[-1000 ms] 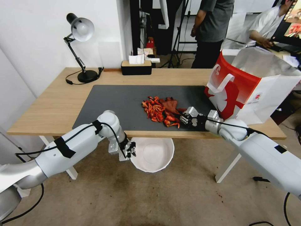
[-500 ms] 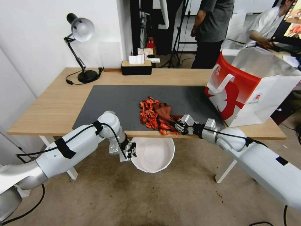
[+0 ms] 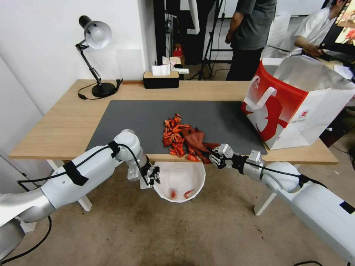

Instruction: Sweep shrimp from table into container with towel, then put container into takeout bag.

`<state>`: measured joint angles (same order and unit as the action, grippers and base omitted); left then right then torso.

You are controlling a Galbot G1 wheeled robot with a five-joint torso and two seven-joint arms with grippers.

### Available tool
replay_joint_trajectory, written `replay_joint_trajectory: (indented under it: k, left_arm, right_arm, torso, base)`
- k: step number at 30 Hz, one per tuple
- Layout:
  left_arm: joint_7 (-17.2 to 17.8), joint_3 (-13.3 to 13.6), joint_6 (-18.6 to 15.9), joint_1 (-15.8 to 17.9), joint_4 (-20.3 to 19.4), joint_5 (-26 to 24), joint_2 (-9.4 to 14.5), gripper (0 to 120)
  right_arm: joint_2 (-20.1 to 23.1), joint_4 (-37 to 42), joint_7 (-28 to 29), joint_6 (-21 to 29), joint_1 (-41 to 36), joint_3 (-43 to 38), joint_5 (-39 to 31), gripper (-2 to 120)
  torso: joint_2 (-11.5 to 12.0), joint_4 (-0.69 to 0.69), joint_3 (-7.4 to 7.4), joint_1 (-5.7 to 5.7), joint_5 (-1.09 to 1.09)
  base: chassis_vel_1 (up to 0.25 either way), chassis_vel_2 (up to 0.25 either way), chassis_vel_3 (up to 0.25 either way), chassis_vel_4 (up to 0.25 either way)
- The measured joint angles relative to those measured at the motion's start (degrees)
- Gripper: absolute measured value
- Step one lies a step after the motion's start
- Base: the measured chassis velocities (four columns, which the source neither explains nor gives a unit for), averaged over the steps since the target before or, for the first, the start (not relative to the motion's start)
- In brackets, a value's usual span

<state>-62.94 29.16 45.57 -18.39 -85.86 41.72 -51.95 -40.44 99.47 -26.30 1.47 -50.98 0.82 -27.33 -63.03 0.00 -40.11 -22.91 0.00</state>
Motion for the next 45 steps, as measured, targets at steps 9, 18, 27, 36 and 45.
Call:
replay_joint_trajectory:
  k: [9,18,27,36,45]
  left_arm:
    - [-0.1,0.4,-0.1,0.4,-0.1,0.0,-0.2,0]
    - [-0.3,0.9,-0.2,0.8,-0.6,0.0,-0.2,0]
    - [-0.4,1.1,-0.3,1.1,-0.8,0.0,-0.1,0]
    - [-0.4,1.1,-0.3,1.1,-0.8,-0.1,0.1,0]
    - [-0.4,1.1,-0.3,1.1,-0.7,0.0,0.2,0]
  right_arm:
    - [0.6,3.5,0.0,0.2,-5.8,-4.2,0.6,5]
    - [0.5,5.4,0.0,0.1,-8.5,-5.8,1.0,5]
    - [0.3,6.6,0.0,0.2,-10.2,-6.9,1.1,5]
    - [0.2,8.6,0.1,0.3,-13.1,-8.4,1.1,5]
    - [0.1,10.9,0.0,0.5,-15.9,-9.6,1.3,5]
  torso:
    - [0.0,0.00,0.00,-0.01,-0.01]
    - [0.0,0.00,0.00,-0.01,0.00]
    - [0.0,0.00,0.00,-0.01,0.00]
    - [0.0,0.00,0.00,-0.01,0.00]
    - [0.0,0.00,0.00,-0.01,-0.01]
  base:
    - [0.000,0.000,0.000,0.000]
    - [0.000,0.000,0.000,0.000]
    - [0.000,0.000,0.000,0.000]
    - [0.000,0.000,0.000,0.000]
    - [0.000,0.000,0.000,0.000]
